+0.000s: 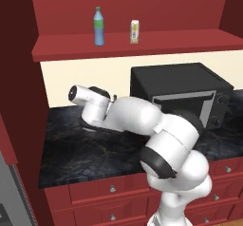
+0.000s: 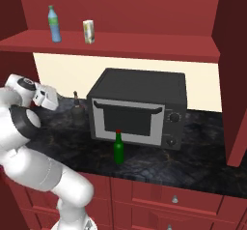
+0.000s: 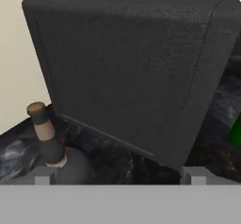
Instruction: Sort all alcoholic drinks to one cabinet, and non-alcoholic drinks to the other.
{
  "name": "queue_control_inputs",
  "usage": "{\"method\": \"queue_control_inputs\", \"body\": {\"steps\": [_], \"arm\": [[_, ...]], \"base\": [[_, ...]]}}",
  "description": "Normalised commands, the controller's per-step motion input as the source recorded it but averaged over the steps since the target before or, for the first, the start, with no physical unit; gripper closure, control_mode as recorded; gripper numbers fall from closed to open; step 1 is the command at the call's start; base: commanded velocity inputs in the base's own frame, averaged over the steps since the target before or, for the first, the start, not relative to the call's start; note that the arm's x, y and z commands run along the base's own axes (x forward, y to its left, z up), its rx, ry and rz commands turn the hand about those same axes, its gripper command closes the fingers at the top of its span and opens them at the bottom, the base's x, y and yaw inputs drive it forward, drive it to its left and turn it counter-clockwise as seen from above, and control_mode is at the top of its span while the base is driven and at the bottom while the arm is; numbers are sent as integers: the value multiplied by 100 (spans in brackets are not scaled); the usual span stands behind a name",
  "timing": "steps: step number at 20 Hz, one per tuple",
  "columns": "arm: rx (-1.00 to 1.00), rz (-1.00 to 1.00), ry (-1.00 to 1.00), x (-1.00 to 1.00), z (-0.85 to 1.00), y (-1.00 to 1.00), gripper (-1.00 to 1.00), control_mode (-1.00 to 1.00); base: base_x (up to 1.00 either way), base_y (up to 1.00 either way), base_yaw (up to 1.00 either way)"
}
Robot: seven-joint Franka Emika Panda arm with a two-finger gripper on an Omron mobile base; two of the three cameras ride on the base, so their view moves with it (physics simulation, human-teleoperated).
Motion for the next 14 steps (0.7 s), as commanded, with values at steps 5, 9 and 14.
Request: {"method": "queue_control_inputs", "body": {"steps": [5, 9, 14], "arm": [[-9, -9, 1, 56, -20, 15, -100, -100], [-7, -8, 5, 49, -16, 11, -100, -100], [-7, -8, 6, 45, -19, 11, -100, -100]], "base": [[0, 0, 0], [0, 0, 0], [0, 0, 0]]}}
